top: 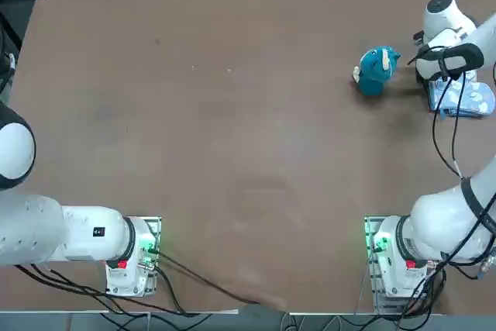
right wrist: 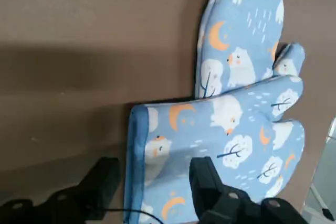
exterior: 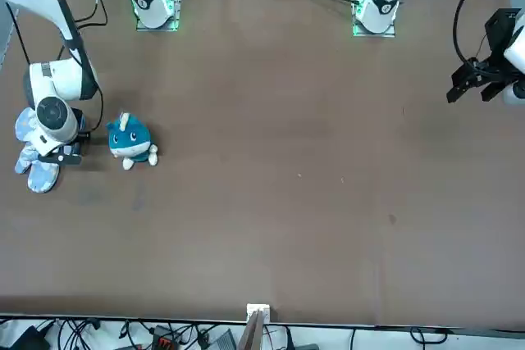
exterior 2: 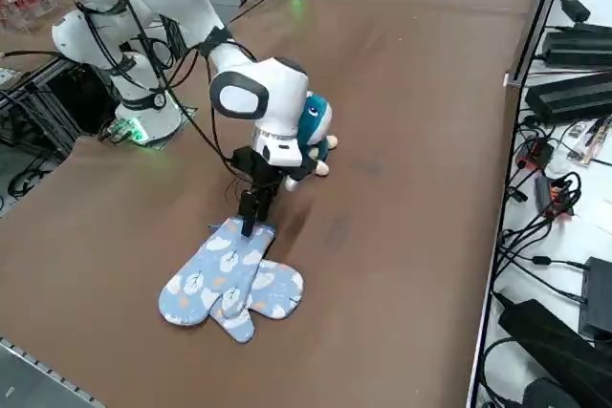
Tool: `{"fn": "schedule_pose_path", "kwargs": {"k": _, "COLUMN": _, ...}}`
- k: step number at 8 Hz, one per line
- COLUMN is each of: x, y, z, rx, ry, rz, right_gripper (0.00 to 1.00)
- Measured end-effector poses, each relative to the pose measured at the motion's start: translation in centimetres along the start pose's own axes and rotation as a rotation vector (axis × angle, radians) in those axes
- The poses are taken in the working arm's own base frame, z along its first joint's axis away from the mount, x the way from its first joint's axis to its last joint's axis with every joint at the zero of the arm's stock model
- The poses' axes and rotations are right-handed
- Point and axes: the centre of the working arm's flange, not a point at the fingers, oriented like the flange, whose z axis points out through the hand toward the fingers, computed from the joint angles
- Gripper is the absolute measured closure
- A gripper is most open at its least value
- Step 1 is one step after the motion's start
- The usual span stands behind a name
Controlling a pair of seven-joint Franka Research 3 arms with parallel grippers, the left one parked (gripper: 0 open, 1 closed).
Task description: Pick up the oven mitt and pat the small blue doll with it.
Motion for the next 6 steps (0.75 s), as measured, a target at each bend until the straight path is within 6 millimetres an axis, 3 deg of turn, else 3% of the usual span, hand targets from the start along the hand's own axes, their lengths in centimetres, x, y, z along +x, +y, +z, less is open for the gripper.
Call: {"fn": "schedule_pose_path", "kwargs": {"k": 6, "x": -0.3, "y": -0.7, "z": 1.3, "rx": -0.073, "ry": -0.017, "rz": 0.037, "right_gripper": 0.21}}
